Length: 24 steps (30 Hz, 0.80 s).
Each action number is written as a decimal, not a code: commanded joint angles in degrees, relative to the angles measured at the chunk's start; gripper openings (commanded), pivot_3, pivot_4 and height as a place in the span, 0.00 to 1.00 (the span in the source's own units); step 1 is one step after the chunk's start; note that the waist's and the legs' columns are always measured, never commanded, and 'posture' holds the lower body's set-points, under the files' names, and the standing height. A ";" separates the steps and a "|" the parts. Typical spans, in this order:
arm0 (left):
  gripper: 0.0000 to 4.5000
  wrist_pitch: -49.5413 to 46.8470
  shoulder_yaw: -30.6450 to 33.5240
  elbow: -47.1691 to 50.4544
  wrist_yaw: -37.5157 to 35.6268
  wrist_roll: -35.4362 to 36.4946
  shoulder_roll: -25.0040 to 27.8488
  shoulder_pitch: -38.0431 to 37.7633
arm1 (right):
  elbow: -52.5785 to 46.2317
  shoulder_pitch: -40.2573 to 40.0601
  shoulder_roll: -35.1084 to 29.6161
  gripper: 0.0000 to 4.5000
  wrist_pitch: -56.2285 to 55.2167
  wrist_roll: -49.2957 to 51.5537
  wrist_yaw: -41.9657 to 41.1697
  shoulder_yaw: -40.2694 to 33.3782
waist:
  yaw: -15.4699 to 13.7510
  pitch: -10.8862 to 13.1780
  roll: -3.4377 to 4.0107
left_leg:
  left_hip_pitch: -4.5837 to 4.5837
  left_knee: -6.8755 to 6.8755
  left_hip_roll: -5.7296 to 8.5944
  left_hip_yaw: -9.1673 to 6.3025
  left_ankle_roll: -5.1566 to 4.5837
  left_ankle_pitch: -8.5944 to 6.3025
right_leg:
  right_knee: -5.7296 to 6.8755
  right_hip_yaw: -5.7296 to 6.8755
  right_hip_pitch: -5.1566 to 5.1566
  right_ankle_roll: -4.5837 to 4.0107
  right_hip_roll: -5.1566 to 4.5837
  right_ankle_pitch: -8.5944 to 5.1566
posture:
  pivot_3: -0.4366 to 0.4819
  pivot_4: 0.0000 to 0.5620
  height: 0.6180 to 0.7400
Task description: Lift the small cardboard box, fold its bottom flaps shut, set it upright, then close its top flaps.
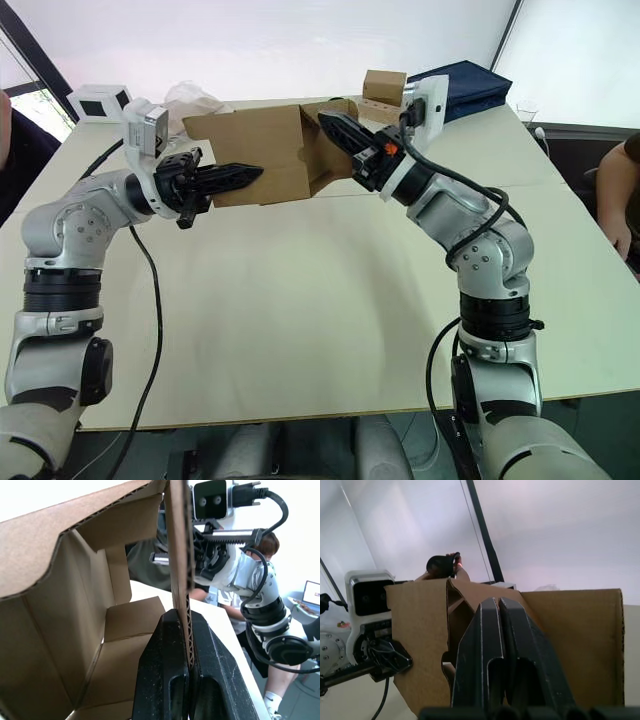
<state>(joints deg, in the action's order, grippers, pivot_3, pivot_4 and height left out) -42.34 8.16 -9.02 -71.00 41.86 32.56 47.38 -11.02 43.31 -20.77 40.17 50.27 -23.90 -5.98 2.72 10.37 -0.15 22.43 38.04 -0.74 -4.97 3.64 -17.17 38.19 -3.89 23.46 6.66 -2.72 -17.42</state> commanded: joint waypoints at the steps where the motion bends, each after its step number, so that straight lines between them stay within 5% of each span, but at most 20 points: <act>1: 0.00 0.02 0.72 0.92 -0.38 1.36 0.09 0.81 | -3.56 -0.99 1.79 0.01 -0.18 -0.10 0.22 0.66 | 0.00 0.00 0.00 | 0.00 0.00 0.00 0.00 0.00 0.00 | 0.00 0.00 0.00 0.00 0.00 0.00 | 0.48 0.27 1.00; 24: 0.00 0.67 -0.18 -2.06 -0.91 0.50 -1.19 2.54 | -5.94 -1.64 4.71 0.01 1.58 -1.14 0.45 2.59 | 0.00 0.00 0.00 | 0.00 0.00 0.00 0.00 0.00 0.00 | 0.00 0.00 0.01 0.00 0.01 0.00 | 0.48 0.27 1.00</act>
<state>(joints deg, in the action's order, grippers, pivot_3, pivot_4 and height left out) -42.21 7.67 -11.55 -71.52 41.88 30.92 47.93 -13.53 41.23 -16.17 41.46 48.47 -22.91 -3.79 2.71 10.38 -0.15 22.43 38.03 -0.74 -4.98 3.64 -17.16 38.19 -3.89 23.47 6.66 -2.71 -17.42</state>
